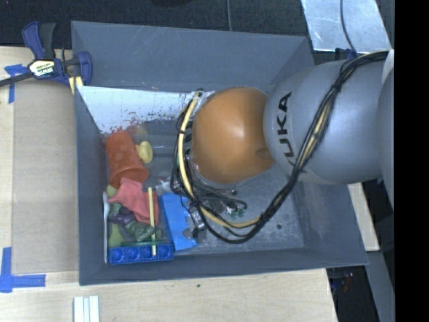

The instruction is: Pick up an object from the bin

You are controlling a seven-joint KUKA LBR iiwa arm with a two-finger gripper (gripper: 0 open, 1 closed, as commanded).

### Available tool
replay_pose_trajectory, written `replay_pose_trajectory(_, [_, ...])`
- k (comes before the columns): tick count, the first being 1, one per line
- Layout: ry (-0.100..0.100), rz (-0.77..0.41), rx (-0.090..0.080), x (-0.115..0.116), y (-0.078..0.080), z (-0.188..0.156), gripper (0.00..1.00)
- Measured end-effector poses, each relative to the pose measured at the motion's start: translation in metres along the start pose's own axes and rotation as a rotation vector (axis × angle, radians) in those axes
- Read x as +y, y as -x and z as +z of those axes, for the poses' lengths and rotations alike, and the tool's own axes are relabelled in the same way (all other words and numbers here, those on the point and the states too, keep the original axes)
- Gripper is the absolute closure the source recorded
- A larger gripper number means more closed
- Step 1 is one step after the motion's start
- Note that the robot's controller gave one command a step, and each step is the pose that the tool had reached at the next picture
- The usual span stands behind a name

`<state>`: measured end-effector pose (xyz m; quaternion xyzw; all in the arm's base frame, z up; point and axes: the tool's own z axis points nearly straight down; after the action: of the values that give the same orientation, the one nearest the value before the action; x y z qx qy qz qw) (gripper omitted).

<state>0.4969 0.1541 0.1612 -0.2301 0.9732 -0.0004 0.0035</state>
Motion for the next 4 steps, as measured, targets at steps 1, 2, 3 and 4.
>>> replay_pose_trajectory(1, [0.001,-0.212,0.005,-0.008,-0.004,0.028,0.00])
replay_pose_trajectory(2, [-0.010,-0.169,-0.003,0.047,0.027,0.072,0.00])
replay_pose_trajectory(3, [-0.002,-0.165,-0.012,0.051,0.028,0.069,1.00])
replay_pose_trajectory(4, [-0.002,-0.164,-0.012,0.051,0.028,0.069,1.00])
